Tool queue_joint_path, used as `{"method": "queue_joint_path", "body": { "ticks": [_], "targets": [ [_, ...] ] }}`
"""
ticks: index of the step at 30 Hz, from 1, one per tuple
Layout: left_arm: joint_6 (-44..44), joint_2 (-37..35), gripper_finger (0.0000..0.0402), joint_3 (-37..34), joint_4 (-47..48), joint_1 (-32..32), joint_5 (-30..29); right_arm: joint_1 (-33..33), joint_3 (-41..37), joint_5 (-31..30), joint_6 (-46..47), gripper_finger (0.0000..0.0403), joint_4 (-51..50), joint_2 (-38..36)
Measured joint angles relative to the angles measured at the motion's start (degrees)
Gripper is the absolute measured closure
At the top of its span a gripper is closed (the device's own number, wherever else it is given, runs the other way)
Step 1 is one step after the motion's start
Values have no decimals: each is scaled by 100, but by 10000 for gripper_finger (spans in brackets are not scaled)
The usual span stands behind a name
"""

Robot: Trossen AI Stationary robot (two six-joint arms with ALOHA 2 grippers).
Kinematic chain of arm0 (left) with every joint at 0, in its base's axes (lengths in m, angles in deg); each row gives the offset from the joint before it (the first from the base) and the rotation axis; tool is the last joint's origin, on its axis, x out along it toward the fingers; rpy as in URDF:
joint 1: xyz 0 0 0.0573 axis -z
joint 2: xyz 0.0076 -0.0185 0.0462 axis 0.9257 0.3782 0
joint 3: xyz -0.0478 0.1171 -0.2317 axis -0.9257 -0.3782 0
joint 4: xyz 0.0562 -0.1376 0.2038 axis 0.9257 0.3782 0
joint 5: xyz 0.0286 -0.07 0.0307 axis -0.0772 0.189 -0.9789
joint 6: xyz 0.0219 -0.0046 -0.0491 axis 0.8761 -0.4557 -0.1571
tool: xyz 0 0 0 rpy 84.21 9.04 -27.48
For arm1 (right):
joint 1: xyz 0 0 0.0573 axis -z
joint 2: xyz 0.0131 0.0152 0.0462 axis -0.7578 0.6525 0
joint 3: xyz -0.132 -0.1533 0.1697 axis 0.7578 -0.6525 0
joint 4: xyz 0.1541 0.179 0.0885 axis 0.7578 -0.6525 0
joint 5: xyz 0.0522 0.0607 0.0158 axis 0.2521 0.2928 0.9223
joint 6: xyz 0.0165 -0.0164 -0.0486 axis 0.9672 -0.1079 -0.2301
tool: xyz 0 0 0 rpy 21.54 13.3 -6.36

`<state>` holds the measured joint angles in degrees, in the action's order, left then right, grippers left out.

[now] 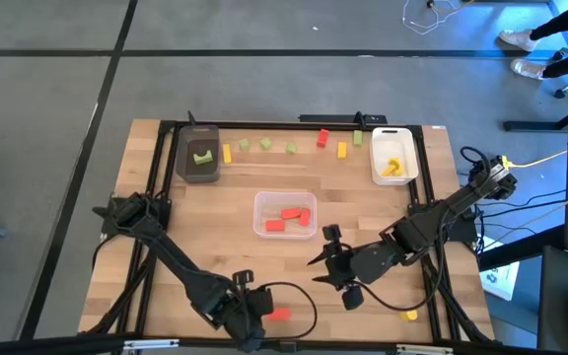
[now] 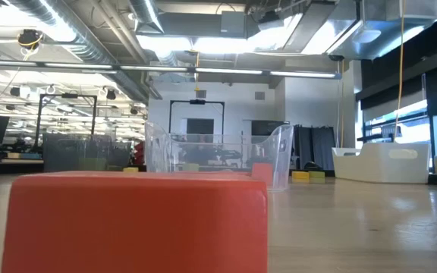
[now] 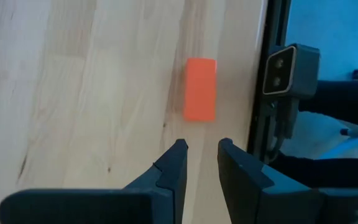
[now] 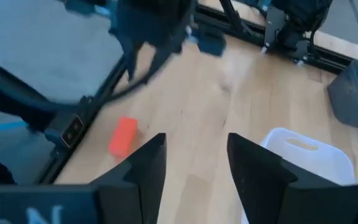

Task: Sort & place blocks by color
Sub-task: Put the orange block into the transparent bin

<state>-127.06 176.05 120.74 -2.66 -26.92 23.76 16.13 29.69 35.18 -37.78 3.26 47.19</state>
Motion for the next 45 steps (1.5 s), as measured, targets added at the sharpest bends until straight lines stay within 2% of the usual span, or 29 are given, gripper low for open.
{"method": "queue_joint_path", "body": {
  "ticks": [6, 16, 26, 29, 32, 37, 39, 42, 45],
  "targets": [
    [-63, 2, 322, 0, 28, 17, -1, 198, 0, -130, 23, 232, -346, 16],
    [-90, 2, 322, 0, 119, -104, -1, 223, 0, -111, 29, 232, -309, 26],
    [-810, 2, 322, 0, 70, -227, 4, 223, 0, -111, 30, 232, -310, 26],
    [-1231, 2, 322, 0, -123, -234, 12, 223, 0, -111, 32, 232, -310, 26],
    [-1298, 2, 322, 0, -296, -234, 70, 223, 0, -111, 27, 232, -310, 26],
    [-1110, 2, 319, 0, -407, -234, 308, 223, 0, -111, 27, 232, -310, 26],
    [-758, 2, 314, -1, -492, -212, 357, 223, 0, -111, 33, 232, -310, 26],
    [-36, 0, 303, -2, -604, -154, 267, 223, 0, -111, 27, 232, -310, 26],
    [130, 0, 284, -2, -559, -84, 119, 223, 0, -111, 33, 232, -310, 26]
  ]
}}
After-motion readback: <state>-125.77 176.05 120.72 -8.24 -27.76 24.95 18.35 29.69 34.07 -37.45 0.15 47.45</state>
